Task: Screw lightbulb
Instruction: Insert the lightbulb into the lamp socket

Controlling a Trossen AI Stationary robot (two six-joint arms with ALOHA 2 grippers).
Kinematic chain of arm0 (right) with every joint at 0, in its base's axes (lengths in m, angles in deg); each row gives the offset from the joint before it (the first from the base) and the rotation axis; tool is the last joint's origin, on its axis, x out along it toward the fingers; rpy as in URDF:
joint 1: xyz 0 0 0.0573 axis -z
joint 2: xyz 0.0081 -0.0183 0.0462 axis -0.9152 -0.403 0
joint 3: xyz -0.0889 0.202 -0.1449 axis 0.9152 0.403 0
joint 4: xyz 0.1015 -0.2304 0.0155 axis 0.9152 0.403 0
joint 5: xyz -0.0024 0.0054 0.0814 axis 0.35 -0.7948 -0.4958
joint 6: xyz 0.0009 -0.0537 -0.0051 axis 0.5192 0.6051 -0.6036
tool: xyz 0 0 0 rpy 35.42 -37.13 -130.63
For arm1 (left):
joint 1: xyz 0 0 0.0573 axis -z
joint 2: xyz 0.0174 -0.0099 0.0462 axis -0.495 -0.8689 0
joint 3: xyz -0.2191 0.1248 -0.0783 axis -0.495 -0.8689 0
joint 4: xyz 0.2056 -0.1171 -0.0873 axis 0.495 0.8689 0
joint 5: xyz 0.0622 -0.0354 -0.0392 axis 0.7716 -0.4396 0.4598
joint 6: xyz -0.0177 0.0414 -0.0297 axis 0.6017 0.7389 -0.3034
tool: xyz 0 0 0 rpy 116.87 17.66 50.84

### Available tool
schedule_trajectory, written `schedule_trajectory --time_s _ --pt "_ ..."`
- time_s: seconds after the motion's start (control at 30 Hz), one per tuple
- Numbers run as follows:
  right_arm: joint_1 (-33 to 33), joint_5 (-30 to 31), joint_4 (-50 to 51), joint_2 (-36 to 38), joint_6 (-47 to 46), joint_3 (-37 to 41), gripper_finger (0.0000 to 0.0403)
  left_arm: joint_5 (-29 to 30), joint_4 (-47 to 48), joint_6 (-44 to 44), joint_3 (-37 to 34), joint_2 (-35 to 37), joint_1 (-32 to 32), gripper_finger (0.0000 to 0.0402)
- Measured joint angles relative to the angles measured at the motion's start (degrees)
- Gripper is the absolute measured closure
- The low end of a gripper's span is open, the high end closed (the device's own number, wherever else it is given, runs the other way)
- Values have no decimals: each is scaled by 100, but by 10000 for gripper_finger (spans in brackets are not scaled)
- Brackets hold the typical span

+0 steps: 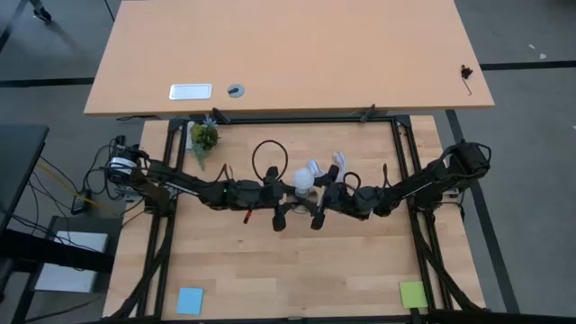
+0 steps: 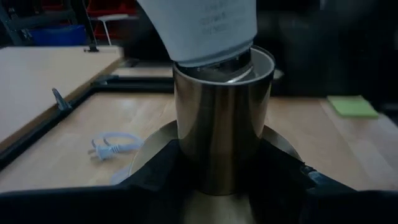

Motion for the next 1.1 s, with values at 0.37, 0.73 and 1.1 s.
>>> schedule_trajectory --time_s 0.37,0.73,1.1 --pt "-103 281 -37 22 156 1 115 1 47 -1 6 11 -2 241" --pt "-342 444 1659 1213 -372 -7 118 -1 336 39 -7 -2 -2 241" --pt "-339 65 3852 2813 -1344 -57 116 -1 526 295 -11 -7 -4 241"
